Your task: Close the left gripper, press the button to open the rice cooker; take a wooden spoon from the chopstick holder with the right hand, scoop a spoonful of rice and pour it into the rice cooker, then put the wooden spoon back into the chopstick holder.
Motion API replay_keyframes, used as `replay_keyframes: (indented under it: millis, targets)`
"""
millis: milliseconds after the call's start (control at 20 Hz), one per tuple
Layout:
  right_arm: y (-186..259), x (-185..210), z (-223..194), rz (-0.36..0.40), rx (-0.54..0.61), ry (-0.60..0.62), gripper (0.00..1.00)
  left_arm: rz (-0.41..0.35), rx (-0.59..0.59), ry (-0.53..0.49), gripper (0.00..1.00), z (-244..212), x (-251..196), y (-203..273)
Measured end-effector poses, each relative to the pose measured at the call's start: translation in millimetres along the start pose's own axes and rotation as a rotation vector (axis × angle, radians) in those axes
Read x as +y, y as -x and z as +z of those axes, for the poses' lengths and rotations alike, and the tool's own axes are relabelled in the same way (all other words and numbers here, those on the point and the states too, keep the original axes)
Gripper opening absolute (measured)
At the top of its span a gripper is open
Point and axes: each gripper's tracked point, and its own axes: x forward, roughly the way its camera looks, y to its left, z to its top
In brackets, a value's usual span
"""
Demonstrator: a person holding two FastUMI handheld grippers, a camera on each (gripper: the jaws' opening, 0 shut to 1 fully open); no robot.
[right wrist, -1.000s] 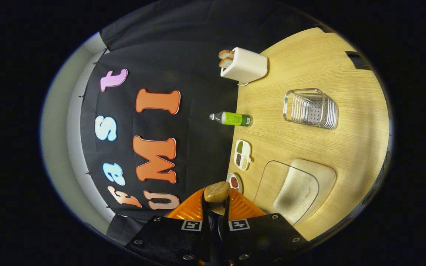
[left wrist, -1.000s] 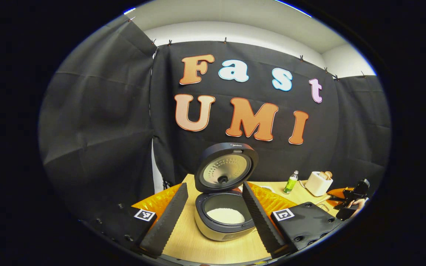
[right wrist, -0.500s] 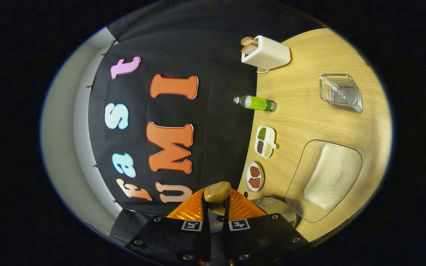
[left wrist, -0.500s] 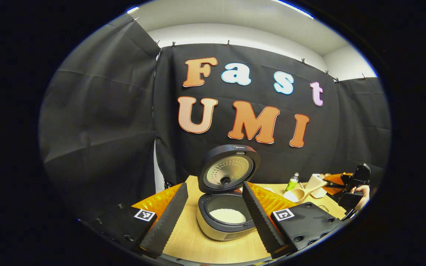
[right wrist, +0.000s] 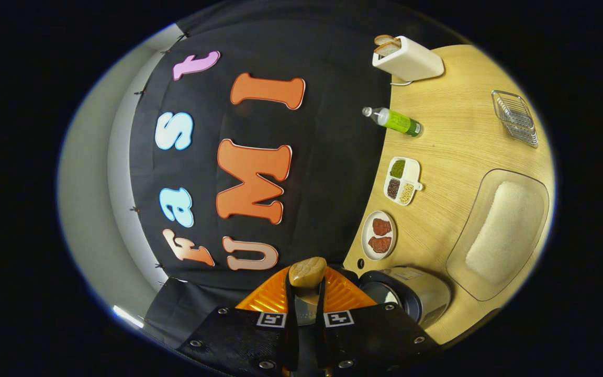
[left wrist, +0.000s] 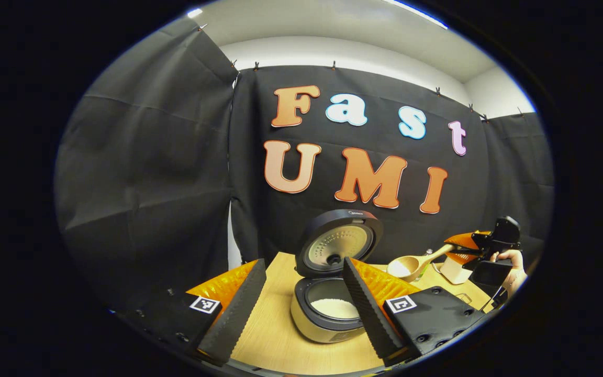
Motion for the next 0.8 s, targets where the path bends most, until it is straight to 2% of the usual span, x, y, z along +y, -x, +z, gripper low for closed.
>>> replay_keyframes:
  millis: [300,450,800]
  targets:
    - [-17.0,13.4,-21.6,-0.003,0.013,0.094,0.12,0.012,-0.006,-0.009,0.98,3.9,14.7,-1.0]
    - [-19.5,14.5,-24.7,-0.004,0.003,0.12,0.12,0.013,-0.007,-0.015,0.98,3.7,18.6,-1.4]
    - [-23.8,26.1,-30.9,0.006,-0.013,0.263,0.12,0.017,-0.004,-0.004,0.98,4.6,25.3,2.3]
